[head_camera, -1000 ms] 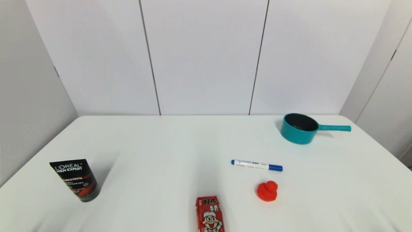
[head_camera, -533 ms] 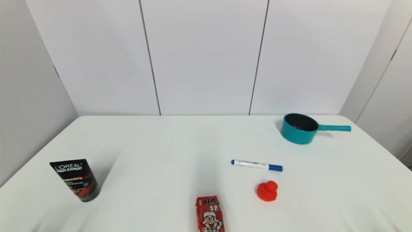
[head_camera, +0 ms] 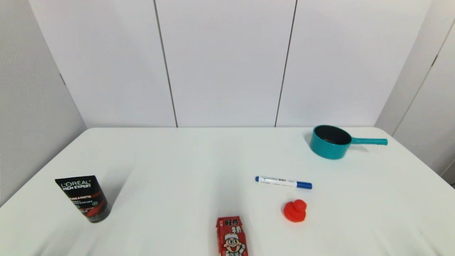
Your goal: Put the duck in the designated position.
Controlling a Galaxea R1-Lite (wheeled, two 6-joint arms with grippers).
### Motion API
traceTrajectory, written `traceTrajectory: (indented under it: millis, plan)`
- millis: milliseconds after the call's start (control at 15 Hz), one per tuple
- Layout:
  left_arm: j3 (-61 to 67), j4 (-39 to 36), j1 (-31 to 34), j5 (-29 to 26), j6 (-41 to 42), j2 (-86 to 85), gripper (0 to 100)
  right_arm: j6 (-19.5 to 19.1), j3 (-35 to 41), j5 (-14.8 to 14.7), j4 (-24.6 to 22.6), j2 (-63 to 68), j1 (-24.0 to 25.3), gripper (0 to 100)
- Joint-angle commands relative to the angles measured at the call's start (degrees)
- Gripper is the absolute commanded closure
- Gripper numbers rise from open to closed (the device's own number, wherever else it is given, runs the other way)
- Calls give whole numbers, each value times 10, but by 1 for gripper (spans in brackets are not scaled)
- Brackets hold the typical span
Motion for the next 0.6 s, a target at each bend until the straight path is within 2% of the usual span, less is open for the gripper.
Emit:
traceTrajectory:
  millis: [67, 600]
  plan:
    - [0, 0, 0, 0, 0, 2, 0, -2, 0, 1, -1, 1, 0, 0]
    - [0, 0, 0, 0, 0, 2, 0, 6, 0, -2, -1, 1, 0, 0]
